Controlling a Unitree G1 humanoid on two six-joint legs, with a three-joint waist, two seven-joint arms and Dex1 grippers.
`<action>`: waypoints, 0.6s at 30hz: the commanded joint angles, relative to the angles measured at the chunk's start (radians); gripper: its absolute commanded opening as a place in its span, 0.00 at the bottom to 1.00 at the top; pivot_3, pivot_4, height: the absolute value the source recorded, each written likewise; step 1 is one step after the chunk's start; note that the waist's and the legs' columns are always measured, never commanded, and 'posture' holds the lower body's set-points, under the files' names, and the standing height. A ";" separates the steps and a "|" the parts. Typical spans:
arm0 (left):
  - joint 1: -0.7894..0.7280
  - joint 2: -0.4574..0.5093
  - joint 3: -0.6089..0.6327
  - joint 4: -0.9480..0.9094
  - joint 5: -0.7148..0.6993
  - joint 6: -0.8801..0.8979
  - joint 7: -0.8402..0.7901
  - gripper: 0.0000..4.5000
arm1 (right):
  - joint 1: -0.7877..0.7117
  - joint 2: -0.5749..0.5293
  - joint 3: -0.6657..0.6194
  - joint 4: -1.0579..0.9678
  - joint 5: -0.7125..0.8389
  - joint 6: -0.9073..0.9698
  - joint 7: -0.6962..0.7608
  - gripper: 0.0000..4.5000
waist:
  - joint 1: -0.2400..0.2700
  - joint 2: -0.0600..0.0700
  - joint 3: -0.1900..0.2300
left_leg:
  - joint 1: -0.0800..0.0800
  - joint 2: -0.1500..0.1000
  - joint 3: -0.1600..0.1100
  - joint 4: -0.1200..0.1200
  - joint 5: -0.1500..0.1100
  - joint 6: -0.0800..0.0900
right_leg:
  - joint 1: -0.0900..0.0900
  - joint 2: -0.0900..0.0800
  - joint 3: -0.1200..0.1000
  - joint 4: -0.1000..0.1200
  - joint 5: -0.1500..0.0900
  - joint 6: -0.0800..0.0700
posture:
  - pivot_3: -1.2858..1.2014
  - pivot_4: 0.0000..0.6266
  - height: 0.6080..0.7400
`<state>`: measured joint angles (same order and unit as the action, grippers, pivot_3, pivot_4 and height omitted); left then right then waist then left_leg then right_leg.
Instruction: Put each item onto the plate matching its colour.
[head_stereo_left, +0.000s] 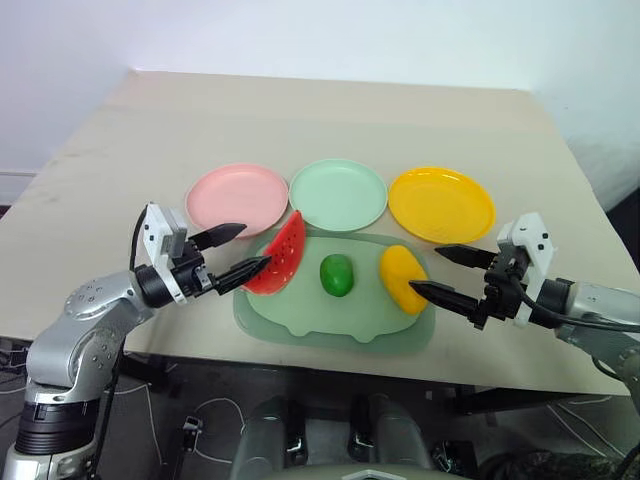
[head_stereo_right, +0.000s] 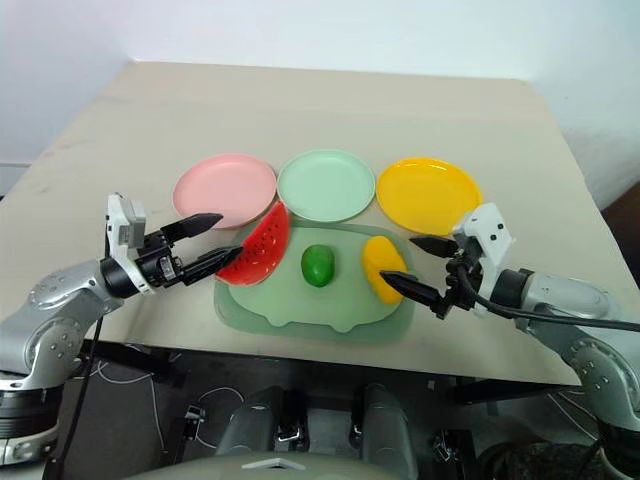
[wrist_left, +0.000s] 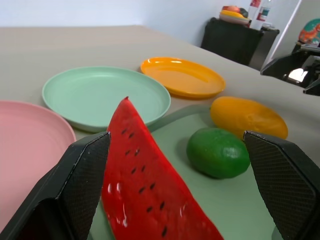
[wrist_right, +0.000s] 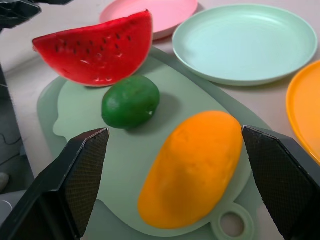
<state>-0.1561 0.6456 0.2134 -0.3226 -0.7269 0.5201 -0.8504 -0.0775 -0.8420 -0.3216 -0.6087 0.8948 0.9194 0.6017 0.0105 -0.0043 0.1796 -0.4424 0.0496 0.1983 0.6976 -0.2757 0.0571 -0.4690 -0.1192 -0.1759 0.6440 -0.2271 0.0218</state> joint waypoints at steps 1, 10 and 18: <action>-0.021 0.003 -0.004 -0.009 0.015 -0.013 0.000 0.99 | -0.041 0.007 0.015 -0.015 0.013 0.016 -0.037 1.00 | 0.000 0.000 0.000 | 0.000 0.000 0.000 0.000 0.000 0.000 | 0.000 0.000 0.000 0.000 0.000 0.000 | 0.52 0.24 0.67; -0.040 -0.007 -0.018 0.009 0.066 -0.023 0.024 0.99 | -0.042 0.050 0.107 -0.016 -0.051 0.031 -0.114 1.00 | 0.001 0.000 0.000 | -0.001 0.000 0.001 0.000 0.002 -0.004 | -0.001 0.000 0.000 0.000 0.000 0.000 | 0.52 0.24 0.67; -0.046 -0.008 -0.029 0.011 0.079 -0.040 0.013 0.99 | -0.135 0.075 0.199 0.082 -0.112 0.165 -0.203 1.00 | -0.001 0.000 0.000 | -0.001 0.000 0.001 0.000 0.002 -0.004 | -0.001 0.000 0.000 0.000 0.000 0.000 | 0.52 0.24 0.67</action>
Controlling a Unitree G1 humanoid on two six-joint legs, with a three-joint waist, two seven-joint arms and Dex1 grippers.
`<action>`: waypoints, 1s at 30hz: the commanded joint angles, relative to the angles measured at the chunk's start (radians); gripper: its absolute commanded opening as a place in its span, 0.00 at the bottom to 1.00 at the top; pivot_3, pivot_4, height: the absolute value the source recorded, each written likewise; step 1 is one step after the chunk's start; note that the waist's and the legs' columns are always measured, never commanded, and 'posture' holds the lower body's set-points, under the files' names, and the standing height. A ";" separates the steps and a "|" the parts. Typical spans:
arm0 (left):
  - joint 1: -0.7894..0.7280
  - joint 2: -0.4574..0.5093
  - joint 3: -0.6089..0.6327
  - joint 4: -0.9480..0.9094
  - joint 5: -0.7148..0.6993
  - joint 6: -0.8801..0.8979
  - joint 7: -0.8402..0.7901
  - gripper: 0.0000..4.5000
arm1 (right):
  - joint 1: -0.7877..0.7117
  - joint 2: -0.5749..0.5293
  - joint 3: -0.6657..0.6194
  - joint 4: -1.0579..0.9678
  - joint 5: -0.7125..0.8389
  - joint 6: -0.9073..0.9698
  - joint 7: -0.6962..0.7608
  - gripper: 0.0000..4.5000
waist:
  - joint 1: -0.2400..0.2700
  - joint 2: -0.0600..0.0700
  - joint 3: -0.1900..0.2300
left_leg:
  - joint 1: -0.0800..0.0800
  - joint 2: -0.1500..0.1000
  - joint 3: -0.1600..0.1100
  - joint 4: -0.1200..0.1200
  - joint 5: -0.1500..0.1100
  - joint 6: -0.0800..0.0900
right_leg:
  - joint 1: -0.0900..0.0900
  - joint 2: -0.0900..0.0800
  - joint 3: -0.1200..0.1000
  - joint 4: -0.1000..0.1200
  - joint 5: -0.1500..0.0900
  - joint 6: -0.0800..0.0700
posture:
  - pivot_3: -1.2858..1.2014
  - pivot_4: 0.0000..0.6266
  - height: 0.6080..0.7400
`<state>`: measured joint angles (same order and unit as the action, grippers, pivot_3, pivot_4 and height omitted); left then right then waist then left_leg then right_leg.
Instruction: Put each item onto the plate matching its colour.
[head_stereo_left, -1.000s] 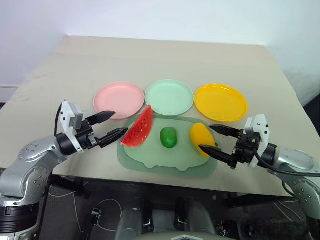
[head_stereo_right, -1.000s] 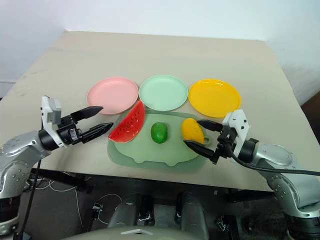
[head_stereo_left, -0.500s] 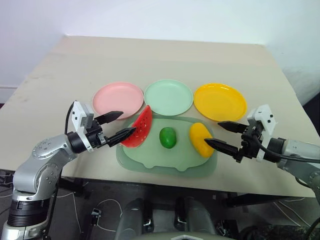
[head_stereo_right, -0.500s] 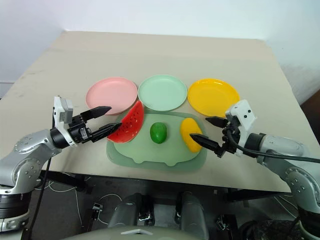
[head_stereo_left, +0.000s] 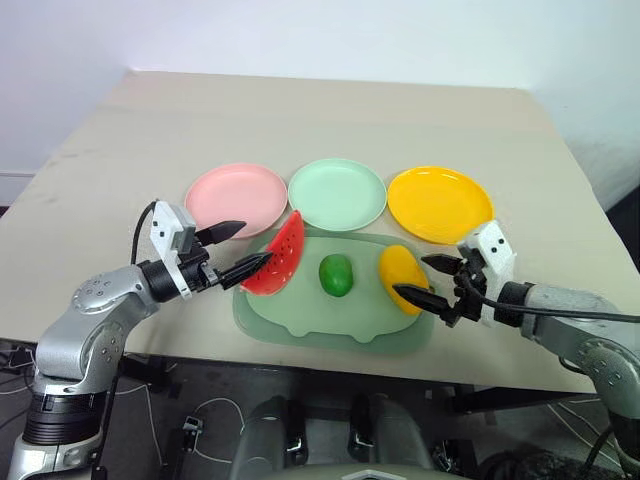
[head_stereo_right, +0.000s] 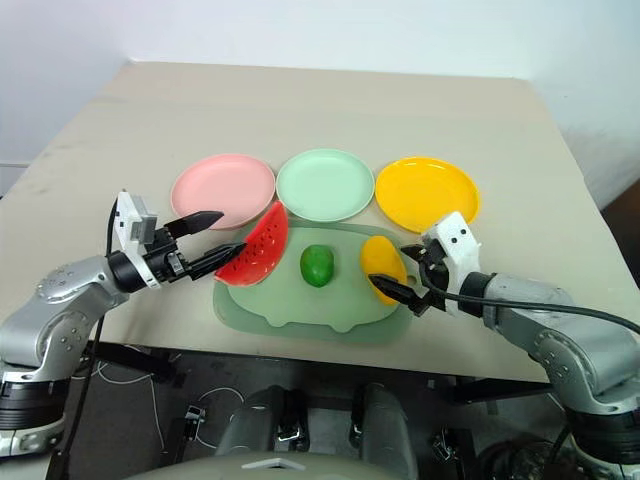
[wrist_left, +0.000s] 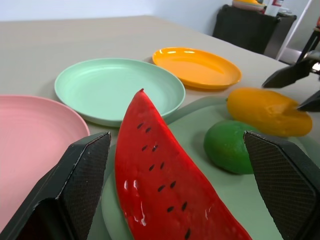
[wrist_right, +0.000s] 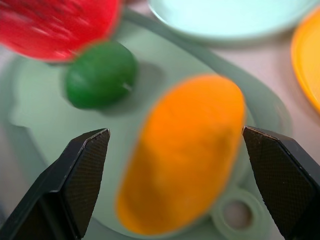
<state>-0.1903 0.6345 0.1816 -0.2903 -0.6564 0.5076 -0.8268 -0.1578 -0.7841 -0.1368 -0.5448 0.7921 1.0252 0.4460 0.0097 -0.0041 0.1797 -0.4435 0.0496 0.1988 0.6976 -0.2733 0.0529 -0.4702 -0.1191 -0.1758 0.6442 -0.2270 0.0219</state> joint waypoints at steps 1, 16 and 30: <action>-0.012 0.003 0.000 -0.019 0.015 -0.035 -0.015 0.99 | -0.074 0.023 0.035 0.041 -0.025 0.088 -0.066 1.00 | -0.002 0.000 0.000 | 0.000 0.000 0.000 0.000 0.000 0.000 | 0.000 0.000 0.000 0.000 0.000 0.000 | 0.52 0.24 0.67; -0.024 -0.009 -0.004 0.028 0.046 -0.099 -0.060 1.00 | -0.197 0.117 0.085 0.121 -0.091 0.141 -0.078 0.81 | -0.001 0.000 0.000 | -0.001 0.000 0.001 0.000 0.002 -0.003 | -0.002 0.000 0.000 0.002 0.001 -0.001 | 0.52 0.24 0.67; -0.030 -0.019 0.018 0.041 0.044 -0.104 -0.060 1.00 | -0.403 0.132 -0.003 0.268 -0.146 0.039 -0.052 0.71 | -0.013 0.001 0.000 | -0.002 0.000 0.003 0.000 0.002 -0.003 | -0.003 0.000 0.001 0.002 0.001 -0.001 | 0.52 0.24 0.67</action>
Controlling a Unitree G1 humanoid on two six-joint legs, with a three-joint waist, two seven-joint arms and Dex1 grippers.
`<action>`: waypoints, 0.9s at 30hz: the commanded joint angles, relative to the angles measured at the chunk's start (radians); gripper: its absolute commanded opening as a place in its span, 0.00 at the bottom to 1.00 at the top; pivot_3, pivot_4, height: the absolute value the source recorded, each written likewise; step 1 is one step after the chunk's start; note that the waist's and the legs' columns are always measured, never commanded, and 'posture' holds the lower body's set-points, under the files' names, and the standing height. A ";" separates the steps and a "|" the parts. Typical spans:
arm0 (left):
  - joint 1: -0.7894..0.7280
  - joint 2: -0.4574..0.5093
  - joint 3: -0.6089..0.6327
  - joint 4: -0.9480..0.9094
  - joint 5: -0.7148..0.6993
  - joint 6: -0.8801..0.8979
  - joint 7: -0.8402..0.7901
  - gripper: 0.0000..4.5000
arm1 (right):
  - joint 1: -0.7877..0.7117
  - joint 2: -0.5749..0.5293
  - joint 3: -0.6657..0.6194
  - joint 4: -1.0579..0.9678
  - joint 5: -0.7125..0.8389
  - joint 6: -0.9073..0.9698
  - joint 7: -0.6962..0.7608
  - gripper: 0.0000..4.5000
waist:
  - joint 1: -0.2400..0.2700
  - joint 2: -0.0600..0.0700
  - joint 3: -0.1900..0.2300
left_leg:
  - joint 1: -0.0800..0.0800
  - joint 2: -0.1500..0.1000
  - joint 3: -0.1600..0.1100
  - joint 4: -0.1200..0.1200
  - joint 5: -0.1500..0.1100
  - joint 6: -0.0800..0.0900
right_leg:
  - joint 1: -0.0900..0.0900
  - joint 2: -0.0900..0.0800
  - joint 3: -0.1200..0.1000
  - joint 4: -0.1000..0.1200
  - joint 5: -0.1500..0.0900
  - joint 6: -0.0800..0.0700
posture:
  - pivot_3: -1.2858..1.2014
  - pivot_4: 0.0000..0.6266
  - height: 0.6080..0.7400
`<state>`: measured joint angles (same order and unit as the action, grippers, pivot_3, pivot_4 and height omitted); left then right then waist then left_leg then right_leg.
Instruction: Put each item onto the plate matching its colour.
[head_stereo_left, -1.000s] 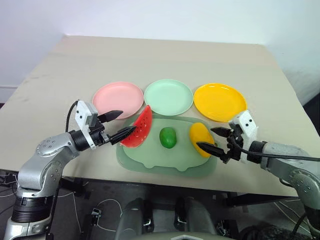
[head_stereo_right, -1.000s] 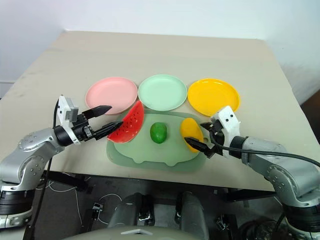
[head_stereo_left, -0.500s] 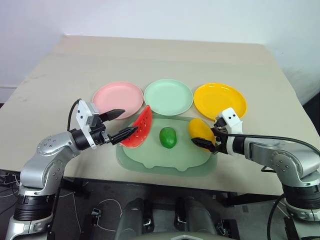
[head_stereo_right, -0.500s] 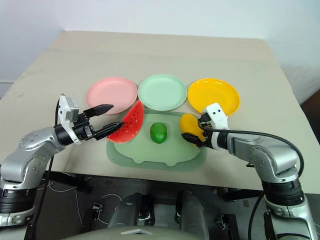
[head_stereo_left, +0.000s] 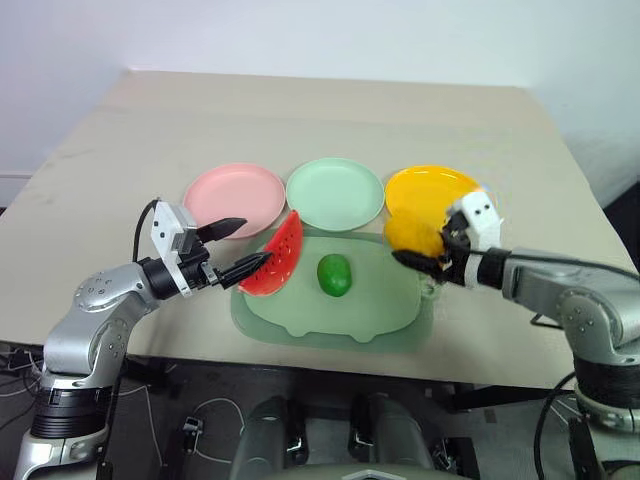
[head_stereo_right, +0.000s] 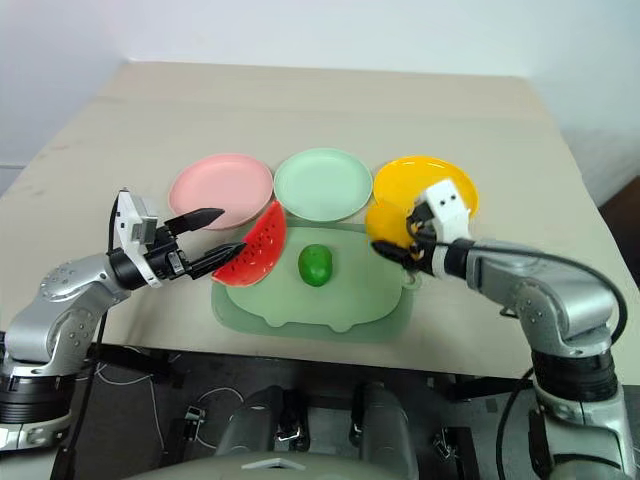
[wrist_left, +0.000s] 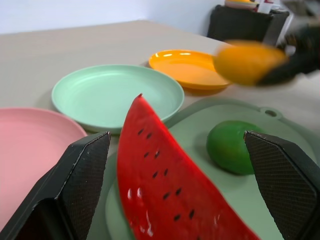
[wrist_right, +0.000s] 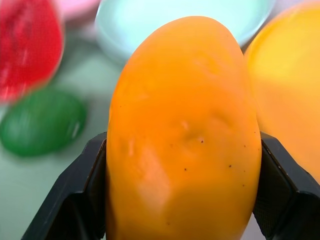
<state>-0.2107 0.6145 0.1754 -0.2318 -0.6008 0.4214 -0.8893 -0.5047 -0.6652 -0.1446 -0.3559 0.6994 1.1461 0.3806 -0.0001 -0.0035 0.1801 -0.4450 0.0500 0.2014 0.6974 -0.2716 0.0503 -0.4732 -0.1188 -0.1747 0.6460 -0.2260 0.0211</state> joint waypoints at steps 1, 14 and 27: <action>-0.008 0.000 0.025 -0.019 -0.011 -0.018 0.004 1.00 | -0.076 0.015 0.024 0.122 -0.082 -0.113 0.020 0.71 | -0.006 0.000 0.000 | 0.000 0.000 0.000 0.000 0.000 0.000 | 0.000 0.000 0.000 0.000 0.000 0.000 | 0.52 0.24 0.67; 0.030 -0.009 0.043 -0.039 -0.007 -0.020 0.035 1.00 | -0.423 0.127 0.140 0.997 -0.446 -0.473 -0.043 0.71 | -0.021 0.001 0.001 | 0.000 0.001 0.007 0.000 0.002 -0.001 | -0.004 0.001 0.004 0.007 0.003 0.002 | 0.52 0.24 0.67; 0.056 -0.004 0.060 -0.062 -0.021 -0.005 0.043 1.00 | -0.461 0.097 0.135 0.952 -0.516 -0.452 0.056 0.99 | -0.022 0.002 0.001 | 0.001 0.001 0.008 0.000 0.002 -0.002 | -0.005 0.000 0.005 0.008 0.003 0.002 | 0.52 0.24 0.67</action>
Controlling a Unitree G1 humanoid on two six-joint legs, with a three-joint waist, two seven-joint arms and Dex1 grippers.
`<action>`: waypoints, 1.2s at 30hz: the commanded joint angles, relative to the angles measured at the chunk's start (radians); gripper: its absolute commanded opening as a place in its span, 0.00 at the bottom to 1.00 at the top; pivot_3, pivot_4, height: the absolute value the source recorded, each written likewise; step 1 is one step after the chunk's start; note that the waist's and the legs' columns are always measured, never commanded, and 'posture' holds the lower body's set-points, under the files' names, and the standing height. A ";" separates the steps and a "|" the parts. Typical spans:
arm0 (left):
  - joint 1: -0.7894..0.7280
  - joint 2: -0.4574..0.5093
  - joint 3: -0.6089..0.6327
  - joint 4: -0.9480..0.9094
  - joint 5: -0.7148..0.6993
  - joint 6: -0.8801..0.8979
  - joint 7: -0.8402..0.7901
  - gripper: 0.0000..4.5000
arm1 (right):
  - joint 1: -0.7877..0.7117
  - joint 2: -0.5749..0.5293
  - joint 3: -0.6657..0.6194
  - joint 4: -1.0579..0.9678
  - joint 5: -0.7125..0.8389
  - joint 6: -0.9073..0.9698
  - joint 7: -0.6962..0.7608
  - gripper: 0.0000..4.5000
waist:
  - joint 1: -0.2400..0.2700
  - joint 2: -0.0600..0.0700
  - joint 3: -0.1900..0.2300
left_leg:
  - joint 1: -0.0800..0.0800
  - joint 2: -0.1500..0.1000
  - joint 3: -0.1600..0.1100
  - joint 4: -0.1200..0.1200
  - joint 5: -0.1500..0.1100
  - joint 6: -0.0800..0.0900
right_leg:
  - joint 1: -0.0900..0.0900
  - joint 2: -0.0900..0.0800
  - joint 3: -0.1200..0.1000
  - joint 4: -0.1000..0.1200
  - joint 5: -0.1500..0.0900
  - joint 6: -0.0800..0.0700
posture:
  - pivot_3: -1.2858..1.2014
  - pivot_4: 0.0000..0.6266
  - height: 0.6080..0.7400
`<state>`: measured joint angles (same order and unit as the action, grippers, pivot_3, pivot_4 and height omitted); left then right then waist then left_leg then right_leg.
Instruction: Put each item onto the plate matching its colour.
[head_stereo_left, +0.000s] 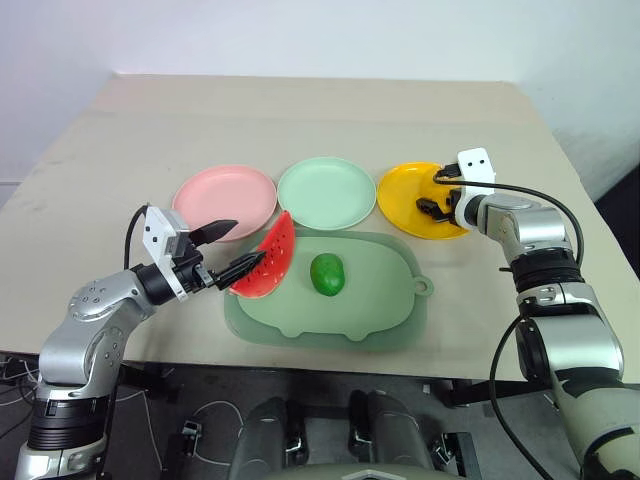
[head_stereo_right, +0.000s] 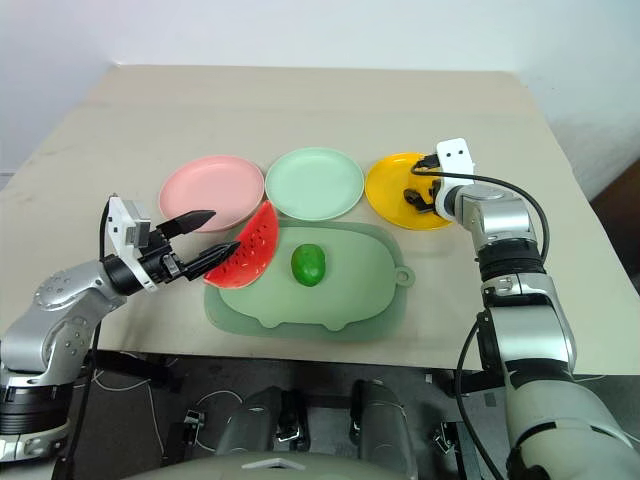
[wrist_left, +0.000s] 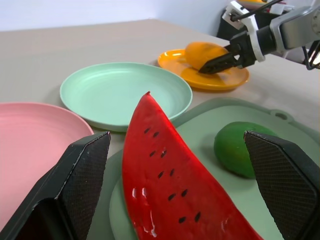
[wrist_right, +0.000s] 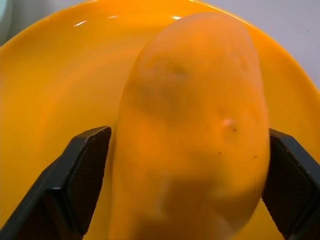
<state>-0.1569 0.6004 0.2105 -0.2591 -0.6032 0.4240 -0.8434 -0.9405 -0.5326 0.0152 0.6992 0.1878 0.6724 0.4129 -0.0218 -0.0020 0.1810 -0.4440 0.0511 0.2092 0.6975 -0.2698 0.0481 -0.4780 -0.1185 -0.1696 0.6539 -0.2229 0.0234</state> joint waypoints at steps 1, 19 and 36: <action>0.000 0.012 0.027 -0.033 -0.021 -0.006 -0.004 1.00 | -0.010 -0.058 -0.029 -0.165 0.001 0.047 0.043 0.99 | 0.000 0.001 0.000 | 0.000 0.000 0.000 0.000 0.000 0.000 | -0.001 0.000 0.000 0.000 0.000 -0.001 | 0.52 0.24 0.67; 0.007 0.036 0.056 -0.031 -0.049 -0.002 -0.015 1.00 | 0.067 0.002 -0.240 -0.981 0.310 0.926 0.078 0.99 | 0.000 0.002 0.001 | -0.001 0.001 0.000 -0.001 0.000 -0.001 | -0.003 -0.001 0.001 0.000 0.001 -0.002 | 0.52 0.24 0.67; 0.009 0.050 0.052 -0.034 -0.046 0.003 -0.013 1.00 | 0.199 0.199 -0.134 -0.980 0.784 0.942 -0.225 0.99 | 0.001 0.002 0.001 | -0.001 0.001 0.001 -0.005 0.001 -0.002 | -0.003 0.000 0.001 -0.004 0.002 -0.004 | 0.52 0.24 0.67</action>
<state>-0.1399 0.6415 0.2437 -0.2591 -0.6403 0.4280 -0.8622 -0.7371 -0.3448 -0.1252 -0.2607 0.9224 1.6079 0.2134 -0.0212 -0.0001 0.1821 -0.4445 0.0516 0.2103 0.6922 -0.2689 0.0460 -0.4805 -0.1179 -0.1691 0.6498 -0.2205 0.0194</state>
